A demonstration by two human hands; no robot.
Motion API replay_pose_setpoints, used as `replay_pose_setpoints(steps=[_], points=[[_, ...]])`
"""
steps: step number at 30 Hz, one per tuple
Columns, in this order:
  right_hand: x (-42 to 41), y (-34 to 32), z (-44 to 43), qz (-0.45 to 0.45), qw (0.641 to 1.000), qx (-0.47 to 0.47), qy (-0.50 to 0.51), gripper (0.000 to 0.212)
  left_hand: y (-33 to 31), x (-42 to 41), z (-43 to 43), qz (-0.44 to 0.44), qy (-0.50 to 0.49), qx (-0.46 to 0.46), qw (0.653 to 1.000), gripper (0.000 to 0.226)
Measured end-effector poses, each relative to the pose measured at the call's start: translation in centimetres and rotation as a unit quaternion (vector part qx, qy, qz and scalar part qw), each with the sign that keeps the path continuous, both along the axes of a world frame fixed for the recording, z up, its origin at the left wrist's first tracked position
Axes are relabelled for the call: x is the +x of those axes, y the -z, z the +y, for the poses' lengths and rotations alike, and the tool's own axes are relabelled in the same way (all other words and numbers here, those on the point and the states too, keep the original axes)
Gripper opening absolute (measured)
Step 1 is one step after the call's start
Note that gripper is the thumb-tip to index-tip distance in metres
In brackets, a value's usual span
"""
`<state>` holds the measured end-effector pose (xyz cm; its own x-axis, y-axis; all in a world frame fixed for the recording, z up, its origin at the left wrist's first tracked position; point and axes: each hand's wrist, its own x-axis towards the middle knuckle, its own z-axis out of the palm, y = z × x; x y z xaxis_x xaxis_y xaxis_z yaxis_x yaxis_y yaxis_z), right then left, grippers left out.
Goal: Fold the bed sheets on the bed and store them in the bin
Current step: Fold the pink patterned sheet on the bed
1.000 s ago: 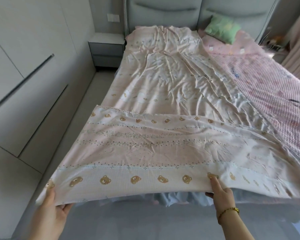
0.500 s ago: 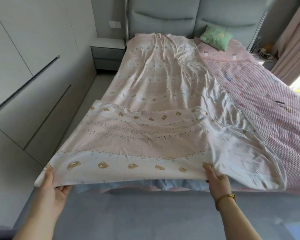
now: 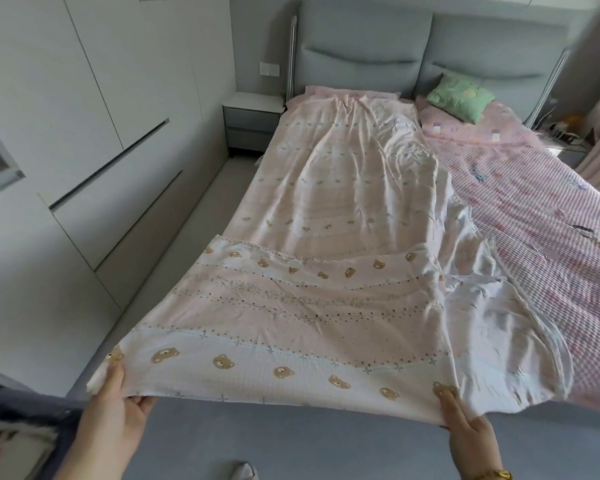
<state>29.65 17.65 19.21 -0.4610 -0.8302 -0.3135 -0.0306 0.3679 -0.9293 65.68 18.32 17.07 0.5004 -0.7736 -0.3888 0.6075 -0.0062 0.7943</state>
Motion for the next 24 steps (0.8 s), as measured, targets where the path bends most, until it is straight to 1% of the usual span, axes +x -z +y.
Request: replay_pose_setpoints(steps=[1,2,3,4,7,9,11,12,14,16,17,18,20,21,22,23,24], points=[[-0.3,0.3,0.0,0.000,1.000,-0.003,0.013,0.062,-0.1,-0.1,0.3,-0.002,0.002,-0.002,1.000,0.022],[-0.8,0.5,0.1,-0.004,1.000,-0.007,0.024,0.069,-0.1,-0.1,0.4,-0.004,0.006,-0.002,1.000,0.022],[-1.3,0.8,0.0,-0.005,0.999,-0.012,0.033,0.072,-0.3,-0.2,0.4,-0.007,0.009,-0.001,1.000,0.022],[-1.4,0.3,-0.1,-0.002,0.999,-0.009,0.034,0.069,-0.1,-0.1,0.3,-0.010,0.012,0.001,1.000,0.022],[-1.0,-1.1,-0.8,-0.016,1.000,-0.011,-0.005,0.041,-0.1,-0.2,-0.4,-0.015,0.013,0.002,1.000,0.023],[-1.6,-1.2,-1.8,-0.010,1.000,-0.015,-0.011,0.031,-0.1,-0.4,-1.3,-0.023,0.015,0.003,1.000,0.024],[-2.5,-0.9,-3.4,0.013,1.000,0.003,-0.016,0.022,-0.3,-0.6,-2.7,-0.035,0.020,0.000,0.999,0.033],[-2.7,-0.7,-4.4,0.038,0.999,0.016,-0.016,0.025,-0.2,-0.5,-3.7,-0.037,0.021,0.001,0.999,0.043],[-2.6,-0.7,-6.9,0.061,0.998,0.030,-0.008,0.037,-0.3,-0.5,-6.2,-0.048,0.017,-0.007,0.999,0.060],[-2.1,-0.9,-10.3,0.065,0.998,0.024,-0.004,0.060,-0.4,-0.5,-9.6,-0.055,0.005,-0.010,0.998,0.064],[-1.8,-1.1,-12.1,0.079,0.997,0.019,-0.001,0.067,-0.4,-0.5,-11.4,-0.059,0.003,-0.005,0.998,0.062],[-1.7,-1.2,-14.5,0.087,0.996,0.011,-0.001,0.066,-0.2,-0.2,-13.7,-0.062,-0.007,0.002,0.998,0.056],[-1.5,-1.4,-19.5,0.120,0.993,-0.004,0.009,0.051,0.0,0.4,-18.6,-0.082,-0.023,0.013,0.996,0.038],[-1.4,-1.6,-21.5,0.138,0.990,-0.012,0.014,0.045,-0.2,0.5,-20.8,-0.089,-0.028,0.017,0.995,0.038],[-1.2,-1.6,-23.7,0.143,0.989,-0.021,0.016,0.043,-0.2,0.9,-23.1,-0.098,-0.020,0.021,0.995,0.046],[-1.1,-1.4,-25.9,0.148,0.989,-0.019,0.016,0.043,-0.3,1.2,-25.3,-0.102,-0.009,0.026,0.994,0.053],[-1.0,-1.4,-28.1,0.153,0.988,-0.016,0.016,0.043,-0.5,1.5,-27.7,-0.104,-0.007,0.032,0.994,0.052]])
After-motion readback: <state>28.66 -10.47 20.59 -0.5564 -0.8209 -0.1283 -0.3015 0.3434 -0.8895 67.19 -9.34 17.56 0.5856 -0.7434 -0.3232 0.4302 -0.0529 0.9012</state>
